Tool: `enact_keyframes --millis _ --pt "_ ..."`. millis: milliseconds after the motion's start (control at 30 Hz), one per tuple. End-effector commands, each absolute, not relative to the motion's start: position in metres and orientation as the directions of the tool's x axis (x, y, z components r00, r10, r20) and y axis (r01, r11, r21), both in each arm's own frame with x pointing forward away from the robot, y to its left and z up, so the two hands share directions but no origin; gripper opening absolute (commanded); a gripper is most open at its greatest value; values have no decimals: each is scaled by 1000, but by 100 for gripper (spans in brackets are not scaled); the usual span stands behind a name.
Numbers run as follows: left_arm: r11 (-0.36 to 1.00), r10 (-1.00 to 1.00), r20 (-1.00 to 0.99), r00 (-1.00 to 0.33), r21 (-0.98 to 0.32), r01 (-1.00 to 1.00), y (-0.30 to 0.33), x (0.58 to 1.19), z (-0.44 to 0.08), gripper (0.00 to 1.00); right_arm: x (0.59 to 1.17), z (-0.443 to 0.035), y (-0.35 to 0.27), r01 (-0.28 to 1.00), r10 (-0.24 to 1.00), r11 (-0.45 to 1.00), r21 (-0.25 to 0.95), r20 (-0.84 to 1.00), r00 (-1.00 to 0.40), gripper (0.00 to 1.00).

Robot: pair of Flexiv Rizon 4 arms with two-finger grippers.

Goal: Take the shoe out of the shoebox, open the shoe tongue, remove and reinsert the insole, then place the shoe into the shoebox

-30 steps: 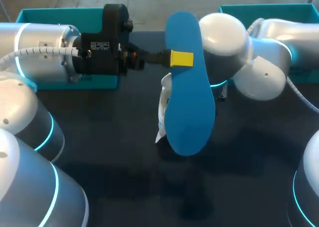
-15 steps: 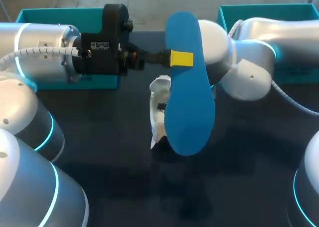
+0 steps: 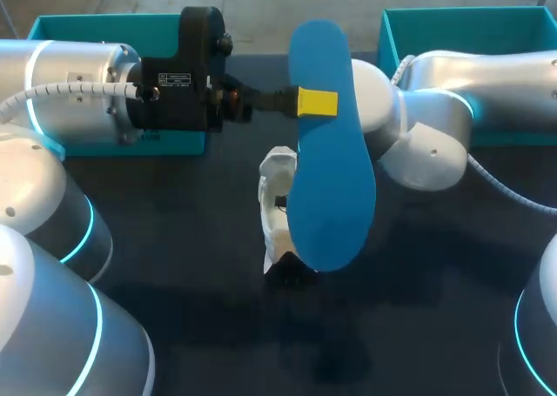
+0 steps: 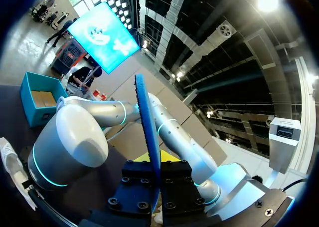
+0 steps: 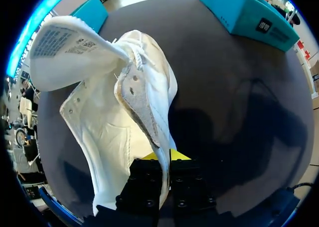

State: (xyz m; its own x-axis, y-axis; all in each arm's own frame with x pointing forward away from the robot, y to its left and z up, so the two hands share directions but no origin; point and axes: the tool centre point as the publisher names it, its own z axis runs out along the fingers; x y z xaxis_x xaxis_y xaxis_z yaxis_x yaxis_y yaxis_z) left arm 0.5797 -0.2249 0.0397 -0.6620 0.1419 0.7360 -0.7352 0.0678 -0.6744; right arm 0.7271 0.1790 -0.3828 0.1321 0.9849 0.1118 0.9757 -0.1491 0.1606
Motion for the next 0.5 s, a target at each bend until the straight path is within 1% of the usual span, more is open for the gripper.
enact_keyframes --millis 33,200,233,267,300,500 --pt "66 143 736 -662 -674 -735 -225 579 38 0 720 -389 178 944 976 -205 259 126 177 0" --pt "66 143 736 -662 -674 -735 -225 579 38 0 720 -391 177 944 976 -205 257 129 177 0" --pt "66 143 736 -662 -674 -735 -225 579 38 0 720 -390 177 944 975 -206 256 131 178 25" --pt "66 143 736 -662 -674 -735 -225 579 38 0 719 -387 177 945 975 -206 255 132 177 71" --pt "66 143 736 -662 -674 -735 -225 579 38 0 719 -383 176 942 973 -215 257 137 185 100" --pt "66 143 736 -662 -674 -735 -225 579 38 0 718 -352 175 936 966 -234 264 173 192 100"
